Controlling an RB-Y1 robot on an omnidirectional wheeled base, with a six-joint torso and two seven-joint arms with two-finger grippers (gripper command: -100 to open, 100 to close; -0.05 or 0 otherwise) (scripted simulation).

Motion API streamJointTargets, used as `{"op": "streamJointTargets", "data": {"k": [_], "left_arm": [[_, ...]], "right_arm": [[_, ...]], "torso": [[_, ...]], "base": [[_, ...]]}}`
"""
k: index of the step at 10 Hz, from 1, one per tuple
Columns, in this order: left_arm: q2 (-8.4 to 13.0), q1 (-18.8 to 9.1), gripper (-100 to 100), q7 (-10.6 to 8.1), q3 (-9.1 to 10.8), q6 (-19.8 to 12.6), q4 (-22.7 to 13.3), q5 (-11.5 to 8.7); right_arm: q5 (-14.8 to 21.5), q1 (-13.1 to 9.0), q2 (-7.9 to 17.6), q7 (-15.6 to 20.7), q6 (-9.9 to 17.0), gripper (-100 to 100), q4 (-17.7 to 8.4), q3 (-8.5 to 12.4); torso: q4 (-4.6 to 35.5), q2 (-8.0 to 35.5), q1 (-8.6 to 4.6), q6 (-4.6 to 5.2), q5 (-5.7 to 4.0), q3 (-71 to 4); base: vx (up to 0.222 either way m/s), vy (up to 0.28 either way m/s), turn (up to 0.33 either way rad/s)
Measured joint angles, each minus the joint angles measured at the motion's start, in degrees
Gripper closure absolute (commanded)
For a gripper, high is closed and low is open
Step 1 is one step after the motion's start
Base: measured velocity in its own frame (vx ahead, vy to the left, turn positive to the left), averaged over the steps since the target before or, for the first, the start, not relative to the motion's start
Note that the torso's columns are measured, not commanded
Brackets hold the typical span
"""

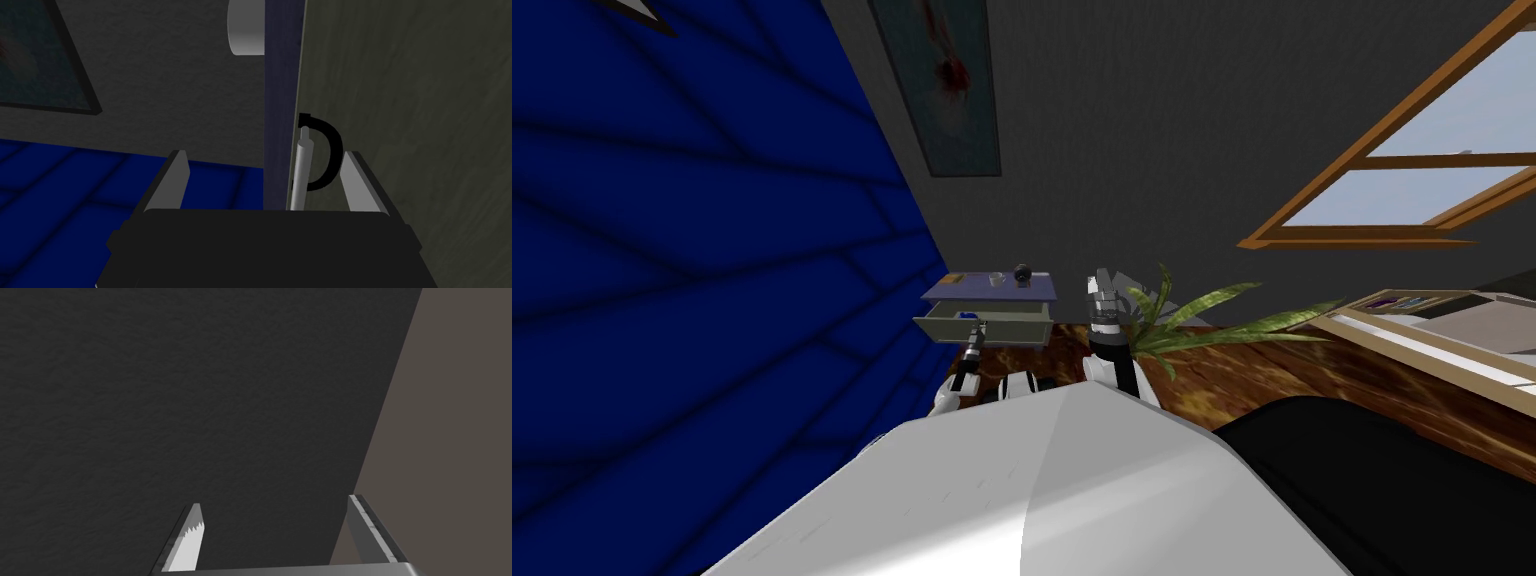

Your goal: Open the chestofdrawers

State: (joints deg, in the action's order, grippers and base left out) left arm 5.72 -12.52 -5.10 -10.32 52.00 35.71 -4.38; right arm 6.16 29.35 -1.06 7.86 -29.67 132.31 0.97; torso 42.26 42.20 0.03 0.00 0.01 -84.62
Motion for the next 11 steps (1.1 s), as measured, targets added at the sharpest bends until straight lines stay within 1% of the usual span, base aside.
{"op": "streamJointTargets", "data": {"k": [1, 2, 3, 4, 5, 6, 11], "left_arm": [[-0.1, -0.6, -100, 0.07, 0.13, -1.0, 0.2, 0.0], [-0.1, -0.7, -100, 0.1, 0.2, -2.3, 1.5, 0.1], [0.0, -2.1, -100, -0.09, 0.45, -2.9, 0.7, 0.0], [0.0, -3.2, -100, -0.21, 0.71, -4.3, 1.2, 0.0], [0.0, -3.4, -100, -0.16, 0.84, -6.5, 3.3, 0.1], [0.0, -3.3, 0, -0.13, 0.85, -7.1, 3.5, 0.1], [0.0, -3.2, 0, -0.14, 0.82, -7.1, 3.4, 0.1]], "right_arm": [[0.0, 0.0, 0.0, 0.0, 0.0, 0, 0.0, 0.0], [0.0, 0.0, 0.0, 0.0, 0.0, 0, 0.0, 0.0], [0.0, 0.0, 0.0, 0.0, 0.0, 0, 0.0, 0.0], [0.0, 0.0, 0.0, 0.0, 0.0, 0, 0.0, 0.0], [0.0, 0.0, 0.0, 0.0, 0.0, 0, 0.0, 0.0], [0.0, 0.0, 0.0, 0.0, 0.0, 0, 0.0, 0.0], [0.0, 0.0, 0.0, 0.0, 0.0, 0, 0.0, 0.0]], "torso": [[0.0, 0.1, -0.02, 0.0, 0.0, 0.1], [0.0, 0.1, -0.03, 0.0, -0.01, 0.1], [0.1, 0.2, -0.01, 0.0, -0.01, 0.1], [0.1, 0.2, -0.04, 0.01, -0.01, 0.1], [0.1, 0.2, -0.05, 0.0, -0.02, 0.1], [0.1, 0.0, -0.08, 0.01, -0.03, 0.0], [0.0, 0.1, -0.03, 0.01, -0.01, 0.1]], "base": [[-0.049, 0.004, 0.008], [-0.077, 0.012, 0.018], [-0.097, 0.009, 0.014], [-0.098, 0.005, 0.014], [-0.044, 0.003, 0.004], [-0.012, 0.001, 0.002], [-0.001, 0.0, 0.0]]}}
